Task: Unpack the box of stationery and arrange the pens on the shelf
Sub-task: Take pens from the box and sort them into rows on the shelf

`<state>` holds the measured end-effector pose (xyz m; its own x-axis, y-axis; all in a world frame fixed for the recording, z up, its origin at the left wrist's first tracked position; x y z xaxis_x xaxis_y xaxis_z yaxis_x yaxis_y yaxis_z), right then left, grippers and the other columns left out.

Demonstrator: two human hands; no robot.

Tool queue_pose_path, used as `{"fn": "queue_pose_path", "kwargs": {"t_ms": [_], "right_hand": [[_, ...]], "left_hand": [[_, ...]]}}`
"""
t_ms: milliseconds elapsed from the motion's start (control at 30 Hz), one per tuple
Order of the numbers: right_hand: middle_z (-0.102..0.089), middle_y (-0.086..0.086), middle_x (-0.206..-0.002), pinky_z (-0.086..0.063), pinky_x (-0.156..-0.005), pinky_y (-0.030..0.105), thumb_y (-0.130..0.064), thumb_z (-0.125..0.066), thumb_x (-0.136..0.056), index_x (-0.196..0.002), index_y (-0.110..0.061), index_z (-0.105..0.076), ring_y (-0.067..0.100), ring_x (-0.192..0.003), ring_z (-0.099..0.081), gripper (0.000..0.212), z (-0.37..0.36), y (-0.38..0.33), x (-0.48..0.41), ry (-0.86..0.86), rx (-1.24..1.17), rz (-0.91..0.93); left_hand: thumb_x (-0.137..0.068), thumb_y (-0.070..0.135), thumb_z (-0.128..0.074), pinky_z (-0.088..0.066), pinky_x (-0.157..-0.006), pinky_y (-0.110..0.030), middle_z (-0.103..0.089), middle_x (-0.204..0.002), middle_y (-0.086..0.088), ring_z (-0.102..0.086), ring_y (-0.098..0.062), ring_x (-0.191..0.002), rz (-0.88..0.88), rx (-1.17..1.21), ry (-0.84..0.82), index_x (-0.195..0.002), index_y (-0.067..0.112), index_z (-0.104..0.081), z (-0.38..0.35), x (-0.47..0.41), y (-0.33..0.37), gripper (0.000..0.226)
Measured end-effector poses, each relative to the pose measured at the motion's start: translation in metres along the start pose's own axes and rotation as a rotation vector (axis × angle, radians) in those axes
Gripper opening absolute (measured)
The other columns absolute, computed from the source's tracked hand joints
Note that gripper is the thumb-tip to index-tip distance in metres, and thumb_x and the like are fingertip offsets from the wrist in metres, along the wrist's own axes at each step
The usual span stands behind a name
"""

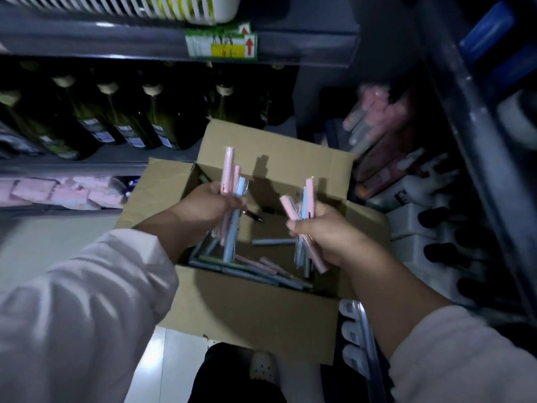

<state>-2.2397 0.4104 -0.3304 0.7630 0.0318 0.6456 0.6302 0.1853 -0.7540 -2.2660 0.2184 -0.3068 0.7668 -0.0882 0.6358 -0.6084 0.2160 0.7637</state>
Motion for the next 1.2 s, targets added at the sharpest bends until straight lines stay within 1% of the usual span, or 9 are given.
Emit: {"fn": "queue_pose_path", "kwargs": {"t_ms": [100, 267, 400, 467, 533, 667, 800, 1000, 1200], "right_hand": [[-0.063, 0.003, -0.087, -0.047, -0.091, 0.037, 0.008, -0.058, -0.086, -0.09, -0.019, -0.056, 0.02, -0.082, -0.062, 0.027, 0.008, -0.024, 0.018, 0.049, -0.184, 0.031], [-0.068, 0.002, -0.085, -0.05, -0.073, 0.029, -0.005, -0.057, -0.092, -0.097, -0.018, -0.06, 0.018, -0.077, -0.063, 0.015, 0.008, -0.07, 0.066, -0.013, -0.36, 0.088], [-0.072, 0.003, -0.084, -0.054, -0.079, 0.038, -0.01, -0.06, -0.09, -0.101, -0.015, -0.062, 0.023, -0.08, -0.065, 0.012, 0.001, -0.101, 0.11, -0.074, -0.458, 0.108], [-0.072, 0.007, -0.088, -0.054, -0.086, 0.047, -0.007, -0.06, -0.09, -0.097, -0.014, -0.061, 0.029, -0.089, -0.064, 0.01, -0.001, -0.117, 0.137, -0.097, -0.499, 0.121], [-0.071, 0.009, -0.084, -0.058, -0.073, 0.044, -0.003, -0.057, -0.091, -0.096, -0.011, -0.06, 0.029, -0.084, -0.062, 0.01, -0.001, -0.132, 0.165, -0.117, -0.539, 0.145], [-0.071, 0.009, -0.084, -0.055, -0.076, 0.049, -0.003, -0.06, -0.089, -0.1, -0.011, -0.064, 0.028, -0.078, -0.066, 0.014, 0.006, -0.152, 0.223, -0.132, -0.559, 0.207], [-0.073, 0.008, -0.08, -0.058, -0.073, 0.04, -0.008, -0.063, -0.088, -0.099, -0.014, -0.066, 0.021, -0.069, -0.07, 0.013, 0.016, -0.159, 0.278, -0.072, -0.518, 0.262], [-0.07, 0.02, -0.103, -0.053, -0.086, 0.052, -0.008, -0.065, -0.086, -0.117, -0.008, -0.062, 0.035, -0.095, -0.068, 0.031, 0.019, -0.154, 0.363, 0.093, -0.54, 0.365], [-0.074, 0.008, -0.09, -0.056, -0.067, 0.031, -0.008, -0.056, -0.094, -0.112, -0.011, -0.064, 0.021, -0.079, -0.071, 0.02, 0.016, -0.126, 0.456, 0.257, -0.413, 0.402]], "left_hand": [[-0.091, 0.011, -0.058, -0.051, -0.064, -0.029, -0.061, -0.087, -0.013, -0.059, -0.022, -0.074, 0.0, 0.086, -0.009, -0.095, 0.009, -0.058, -0.005, 0.023, 0.015, 0.005], [-0.091, 0.013, -0.058, -0.054, -0.062, -0.027, -0.07, -0.081, -0.008, -0.064, -0.017, -0.066, -0.011, 0.287, -0.083, -0.109, 0.003, -0.06, -0.024, 0.069, 0.049, 0.02], [-0.09, 0.016, -0.061, -0.05, -0.049, -0.022, -0.07, -0.069, -0.004, -0.063, -0.013, -0.056, -0.039, 0.233, -0.134, -0.092, 0.007, -0.065, -0.037, 0.121, 0.082, 0.01], [-0.086, 0.017, -0.065, -0.049, -0.058, -0.025, -0.07, -0.079, -0.01, -0.062, -0.02, -0.066, -0.055, 0.175, -0.113, -0.089, 0.008, -0.066, -0.039, 0.146, 0.095, 0.009], [-0.083, 0.013, -0.067, -0.051, -0.065, -0.029, -0.07, -0.082, -0.016, -0.063, -0.023, -0.069, -0.075, 0.162, -0.11, -0.092, 0.007, -0.067, -0.042, 0.17, 0.109, 0.011], [-0.083, 0.012, -0.067, -0.051, -0.055, -0.023, -0.068, -0.07, -0.01, -0.064, -0.016, -0.057, -0.099, 0.193, -0.139, -0.098, 0.005, -0.067, -0.054, 0.217, 0.134, 0.017], [-0.082, 0.015, -0.069, -0.051, -0.076, -0.032, -0.069, -0.089, -0.017, -0.064, -0.023, -0.074, -0.153, 0.228, -0.204, -0.109, 0.001, -0.066, -0.066, 0.259, 0.157, 0.031], [-0.081, 0.016, -0.07, -0.057, -0.076, -0.042, -0.069, -0.092, -0.019, -0.065, -0.031, -0.082, -0.187, 0.225, -0.348, -0.105, 0.002, -0.068, -0.083, 0.33, 0.17, 0.027], [-0.081, 0.01, -0.069, -0.056, -0.073, -0.046, -0.063, -0.083, -0.019, -0.06, -0.027, -0.07, -0.256, 0.236, -0.468, -0.111, -0.004, -0.063, -0.099, 0.395, 0.164, 0.034]]}}
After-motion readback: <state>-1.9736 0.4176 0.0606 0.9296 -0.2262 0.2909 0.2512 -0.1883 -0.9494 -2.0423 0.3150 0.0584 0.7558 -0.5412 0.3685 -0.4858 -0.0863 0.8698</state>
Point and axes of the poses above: each hand's wrist, its own x-axis away from the middle knuckle, its own z-axis out of the back of the hand, y = z × x, the point moved 10 cm from there along -x, towards the middle knuckle
